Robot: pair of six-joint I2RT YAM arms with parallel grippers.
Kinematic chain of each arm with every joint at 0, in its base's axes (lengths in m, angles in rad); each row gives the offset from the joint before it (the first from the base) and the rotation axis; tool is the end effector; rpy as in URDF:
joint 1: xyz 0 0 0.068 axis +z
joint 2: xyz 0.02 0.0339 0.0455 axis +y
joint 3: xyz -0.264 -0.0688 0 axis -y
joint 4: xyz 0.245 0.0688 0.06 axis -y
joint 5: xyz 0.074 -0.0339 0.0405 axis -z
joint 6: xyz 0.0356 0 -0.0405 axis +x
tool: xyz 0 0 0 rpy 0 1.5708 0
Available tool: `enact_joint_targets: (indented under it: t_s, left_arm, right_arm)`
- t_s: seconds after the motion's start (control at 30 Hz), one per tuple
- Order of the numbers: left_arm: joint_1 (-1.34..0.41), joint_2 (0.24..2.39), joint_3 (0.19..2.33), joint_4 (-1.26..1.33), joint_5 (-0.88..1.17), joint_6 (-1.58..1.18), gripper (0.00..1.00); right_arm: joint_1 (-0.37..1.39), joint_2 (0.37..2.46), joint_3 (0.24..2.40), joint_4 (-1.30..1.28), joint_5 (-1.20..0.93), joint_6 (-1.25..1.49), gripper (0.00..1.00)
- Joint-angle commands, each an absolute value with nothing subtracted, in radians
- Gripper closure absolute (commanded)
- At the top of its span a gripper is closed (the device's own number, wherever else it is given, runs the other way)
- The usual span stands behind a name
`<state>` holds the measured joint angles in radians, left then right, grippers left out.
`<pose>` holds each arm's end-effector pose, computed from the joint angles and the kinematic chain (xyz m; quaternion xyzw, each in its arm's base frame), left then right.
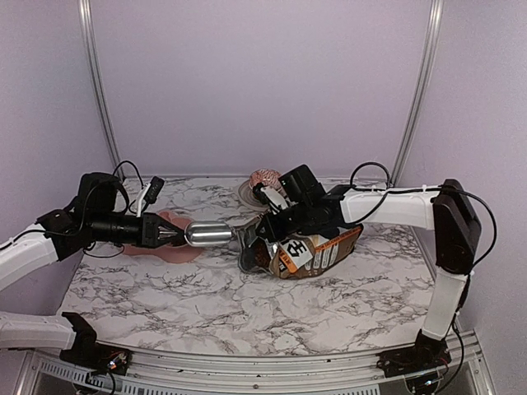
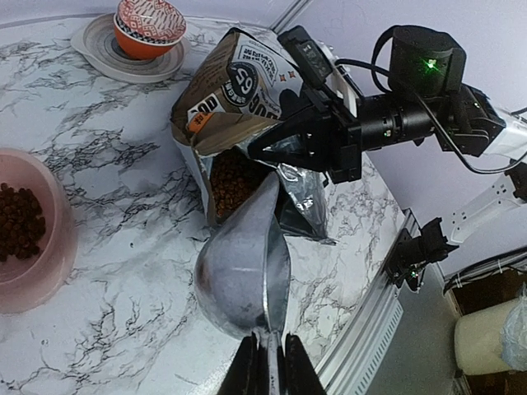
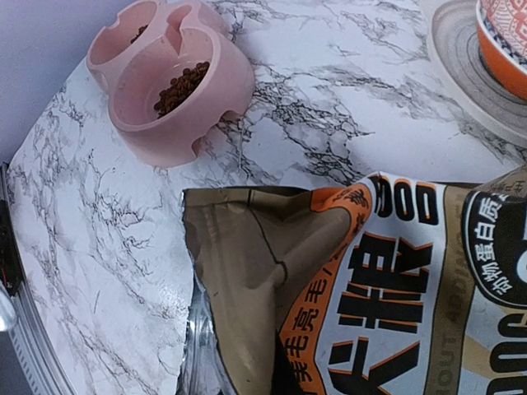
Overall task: Serve the pet food
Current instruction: Insert the spatula into the pet food bag.
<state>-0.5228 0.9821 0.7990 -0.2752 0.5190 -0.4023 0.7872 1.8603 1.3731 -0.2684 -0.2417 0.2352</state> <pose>0.1812 -0.1248 0.3010 0.1847 0.8112 -0.4227 0.3595 0.2897 0.3028 0.2304 -0.2943 0.8639 0.2890 0.2891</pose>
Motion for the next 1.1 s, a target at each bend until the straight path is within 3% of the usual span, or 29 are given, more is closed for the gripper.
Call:
enact_joint_targets:
  t_s: [0.0, 0.23, 0.47, 1.07]
  left_arm:
    - [-0.549, 0.962, 0.74, -0.114, 0.548, -0.441, 1.0]
    - [-0.603, 1.031, 0.576, 0.204, 0.53, -0.572, 1.0]
    - [-0.668, 1.167, 0.615, 0.219, 0.471, -0.521, 1.0]
    - [-0.788, 1.543, 0.775, 0.272, 0.076, -0.644, 1.0]
  right_arm:
    - [0.822, 1.915, 1.462, -0.294, -0.221, 0.235, 1.0]
    - [0.833, 1.925, 1.486, -0.322, -0.203, 0.238, 1.0]
    - [0.832, 1.908, 1.482, -0.36, -0.121, 0.217, 1.0]
    - [0.824, 1.866, 1.424, -0.35, -0.072, 0.215, 1.0]
